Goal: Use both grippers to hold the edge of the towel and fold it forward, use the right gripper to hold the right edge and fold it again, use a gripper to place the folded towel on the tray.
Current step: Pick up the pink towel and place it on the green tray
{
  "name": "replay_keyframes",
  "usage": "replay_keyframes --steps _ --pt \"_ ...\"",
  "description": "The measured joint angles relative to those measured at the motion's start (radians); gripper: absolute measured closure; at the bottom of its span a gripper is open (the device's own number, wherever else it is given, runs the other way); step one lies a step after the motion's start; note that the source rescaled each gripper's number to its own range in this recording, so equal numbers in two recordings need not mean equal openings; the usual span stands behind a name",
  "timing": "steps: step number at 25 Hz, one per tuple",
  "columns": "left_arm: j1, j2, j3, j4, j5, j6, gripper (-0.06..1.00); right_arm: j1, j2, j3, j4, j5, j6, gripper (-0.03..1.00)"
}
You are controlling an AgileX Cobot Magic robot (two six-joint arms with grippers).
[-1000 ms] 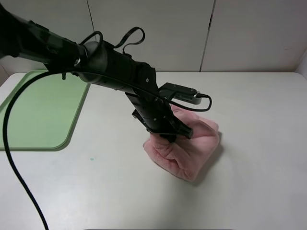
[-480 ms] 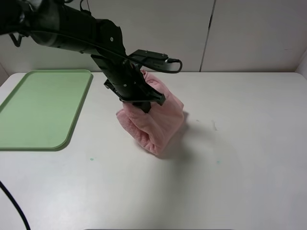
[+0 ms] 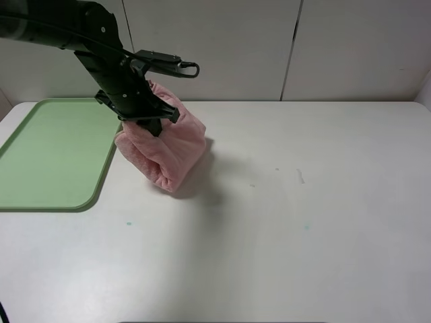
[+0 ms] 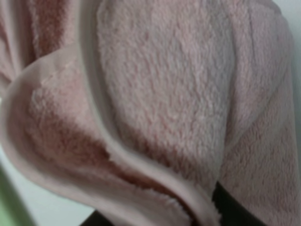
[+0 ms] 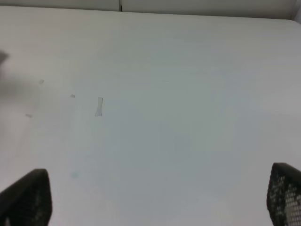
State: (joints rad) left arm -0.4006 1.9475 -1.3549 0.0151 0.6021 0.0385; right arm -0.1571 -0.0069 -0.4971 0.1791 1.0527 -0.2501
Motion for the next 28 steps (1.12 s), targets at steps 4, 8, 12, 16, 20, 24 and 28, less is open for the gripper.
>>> replay_keyframes --steps 4,8,12,16,20,24,28 --pt "0.067 -0.003 0.0 0.017 0.028 0.001 0.72 0.0 0.0 0.0 0.0 0.0 0.0 -0.03" --pt "0.129 -0.008 0.0 0.047 0.05 0.003 0.72 0.0 0.0 0.0 0.0 0.0 0.0 -0.03" --pt "0.195 -0.009 0.0 0.094 0.051 0.003 0.72 0.0 0.0 0.0 0.0 0.0 0.0 -0.03" --pt "0.266 -0.009 0.0 0.105 0.051 0.0 0.72 0.0 0.0 0.0 0.0 0.0 0.0 -0.03" --pt "0.335 -0.009 0.0 0.125 0.051 -0.001 0.72 0.0 0.0 0.0 0.0 0.0 0.0 -0.03" --pt "0.388 -0.009 0.0 0.194 0.062 -0.029 0.72 0.0 0.0 0.0 0.0 0.0 0.0 -0.03" --pt "0.433 -0.008 0.0 0.232 0.069 -0.064 0.72 0.0 0.0 0.0 0.0 0.0 0.0 -0.03"
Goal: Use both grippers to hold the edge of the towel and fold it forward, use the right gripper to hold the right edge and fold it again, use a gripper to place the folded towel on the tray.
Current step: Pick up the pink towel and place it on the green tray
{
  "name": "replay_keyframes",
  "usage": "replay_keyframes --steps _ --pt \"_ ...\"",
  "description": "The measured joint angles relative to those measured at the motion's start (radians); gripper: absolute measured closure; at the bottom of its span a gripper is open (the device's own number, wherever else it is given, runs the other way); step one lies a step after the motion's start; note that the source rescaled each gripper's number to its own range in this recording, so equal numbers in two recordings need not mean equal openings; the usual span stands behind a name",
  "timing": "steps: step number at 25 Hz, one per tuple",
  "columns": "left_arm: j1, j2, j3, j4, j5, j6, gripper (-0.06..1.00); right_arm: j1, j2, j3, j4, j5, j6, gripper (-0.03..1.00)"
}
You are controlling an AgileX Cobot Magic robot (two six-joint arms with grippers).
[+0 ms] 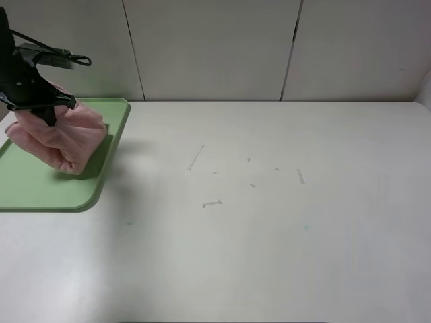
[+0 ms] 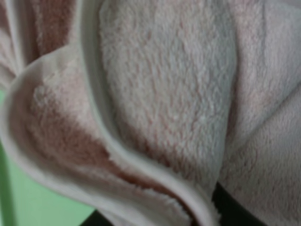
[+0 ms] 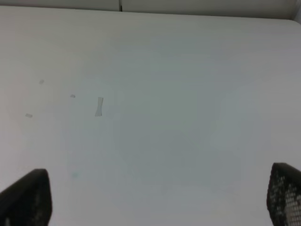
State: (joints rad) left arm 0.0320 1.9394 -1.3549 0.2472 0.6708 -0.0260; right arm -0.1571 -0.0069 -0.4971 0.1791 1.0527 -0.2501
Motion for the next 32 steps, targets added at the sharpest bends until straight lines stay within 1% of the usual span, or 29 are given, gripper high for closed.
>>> replay_keyframes --steps 3,8,15,16,17,18,20,22,23,25,32 --pt "0.016 0.004 0.012 0.011 -0.004 -0.003 0.72 0.0 0.0 0.0 0.0 0.0 0.0 -0.03" --pt "0.016 0.01 0.033 0.013 -0.027 -0.006 0.72 0.0 0.0 0.0 0.0 0.0 0.0 -0.03" --pt "0.016 0.01 0.033 0.013 -0.028 -0.007 0.72 0.0 0.0 0.0 0.0 0.0 0.0 -0.03" --pt "0.016 0.01 0.033 0.014 -0.028 -0.007 0.71 0.0 0.0 0.0 0.0 0.0 0.0 -0.03" --pt "0.016 0.01 0.033 0.019 -0.028 -0.007 0.65 0.0 0.0 0.0 0.0 0.0 0.0 -0.03" --pt "0.016 0.01 0.033 0.029 -0.028 -0.007 0.52 0.0 0.0 0.0 0.0 0.0 0.0 -0.03" --pt "0.016 0.01 0.033 0.05 -0.03 -0.007 0.2 0.0 0.0 0.0 0.0 0.0 0.0 -0.03" --pt "0.016 0.01 0.033 0.067 -0.031 -0.007 0.05 0.0 0.0 0.0 0.0 0.0 0.0 -0.03" --pt "0.016 0.01 0.033 0.074 -0.029 -0.007 0.01 0.0 0.0 0.0 0.0 0.0 0.0 -0.03" --pt "0.016 0.01 0.033 0.083 -0.023 -0.007 -0.03 0.0 0.0 0.0 0.0 0.0 0.0 -0.03" --pt "0.016 0.01 0.033 0.085 -0.02 -0.007 -0.05 0.0 0.0 0.0 0.0 0.0 0.0 -0.03"
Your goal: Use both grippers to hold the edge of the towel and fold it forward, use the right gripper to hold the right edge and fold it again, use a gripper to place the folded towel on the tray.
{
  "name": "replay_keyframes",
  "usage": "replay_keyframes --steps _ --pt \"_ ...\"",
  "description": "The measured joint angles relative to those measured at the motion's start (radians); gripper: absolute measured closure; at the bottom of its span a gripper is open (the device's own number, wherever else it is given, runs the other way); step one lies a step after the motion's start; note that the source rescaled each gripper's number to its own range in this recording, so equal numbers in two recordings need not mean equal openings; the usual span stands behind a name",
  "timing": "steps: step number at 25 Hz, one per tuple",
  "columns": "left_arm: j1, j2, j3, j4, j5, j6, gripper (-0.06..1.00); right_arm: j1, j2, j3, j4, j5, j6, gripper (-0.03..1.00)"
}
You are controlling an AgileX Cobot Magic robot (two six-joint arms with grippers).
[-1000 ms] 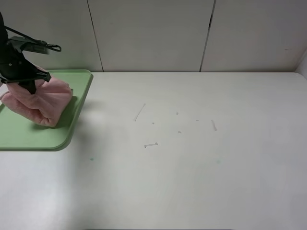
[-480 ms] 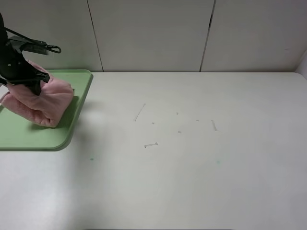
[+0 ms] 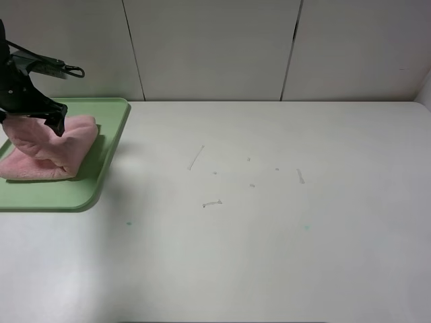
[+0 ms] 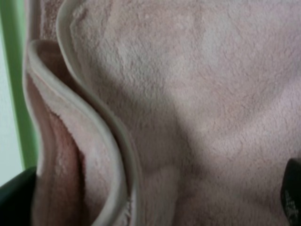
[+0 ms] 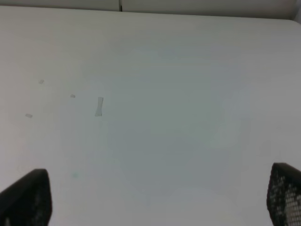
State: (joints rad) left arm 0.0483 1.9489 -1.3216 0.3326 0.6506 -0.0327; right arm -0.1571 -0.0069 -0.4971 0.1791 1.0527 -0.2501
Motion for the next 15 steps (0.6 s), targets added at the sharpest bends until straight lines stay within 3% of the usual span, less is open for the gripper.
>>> replay_keyframes --steps 8,15 --pt "0.0 -0.071 0.0 0.0 0.013 0.0 -0.05 0.0 0.0 0.0 0.0 0.0 0.0 -0.03" --pt "0.0 -0.156 0.0 -0.031 0.094 0.0 -0.05 0.0 0.0 0.0 0.0 0.0 0.0 -0.03"
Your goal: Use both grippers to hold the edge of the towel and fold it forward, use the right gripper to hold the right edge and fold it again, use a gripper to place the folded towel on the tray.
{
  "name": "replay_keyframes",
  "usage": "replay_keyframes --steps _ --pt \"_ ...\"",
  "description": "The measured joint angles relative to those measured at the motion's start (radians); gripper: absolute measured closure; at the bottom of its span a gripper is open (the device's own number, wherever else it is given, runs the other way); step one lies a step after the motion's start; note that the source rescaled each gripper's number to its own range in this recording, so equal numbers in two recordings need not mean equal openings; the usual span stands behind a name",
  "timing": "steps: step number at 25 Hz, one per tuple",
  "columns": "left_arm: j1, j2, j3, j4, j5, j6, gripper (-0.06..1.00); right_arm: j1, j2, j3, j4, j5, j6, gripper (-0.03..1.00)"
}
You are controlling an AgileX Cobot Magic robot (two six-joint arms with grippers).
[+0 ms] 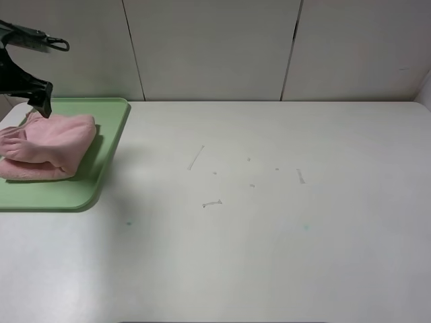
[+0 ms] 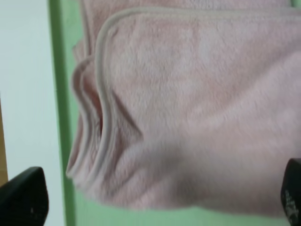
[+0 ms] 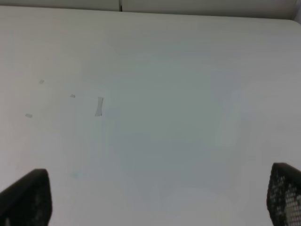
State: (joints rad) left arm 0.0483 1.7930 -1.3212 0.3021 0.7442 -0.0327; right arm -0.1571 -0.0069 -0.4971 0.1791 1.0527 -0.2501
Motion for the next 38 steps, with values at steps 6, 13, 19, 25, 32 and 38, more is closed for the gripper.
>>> replay_keyframes --steps 6,13,19,25,32,38 --pt "-0.02 -0.069 0.0 -0.062 0.145 0.0 -0.06 0.0 0.0 0.0 0.0 0.0 0.0 -0.03" --pt "-0.111 -0.163 0.0 -0.068 0.347 -0.005 -0.06 0.0 0.0 0.0 0.0 0.0 0.0 -0.03" --pt "-0.192 -0.285 0.001 -0.113 0.443 -0.044 -0.06 0.0 0.0 0.0 0.0 0.0 0.0 -0.03" --pt "-0.246 -0.468 0.16 -0.129 0.443 -0.053 -0.06 0.0 0.0 0.0 0.0 0.0 0.0 -0.03" --pt "-0.246 -0.679 0.38 -0.19 0.444 -0.056 -0.06 0.0 0.0 0.0 0.0 0.0 0.0 -0.03" --pt "-0.246 -0.941 0.537 -0.251 0.446 -0.056 -0.06 0.0 0.0 0.0 0.0 0.0 0.0 -0.03"
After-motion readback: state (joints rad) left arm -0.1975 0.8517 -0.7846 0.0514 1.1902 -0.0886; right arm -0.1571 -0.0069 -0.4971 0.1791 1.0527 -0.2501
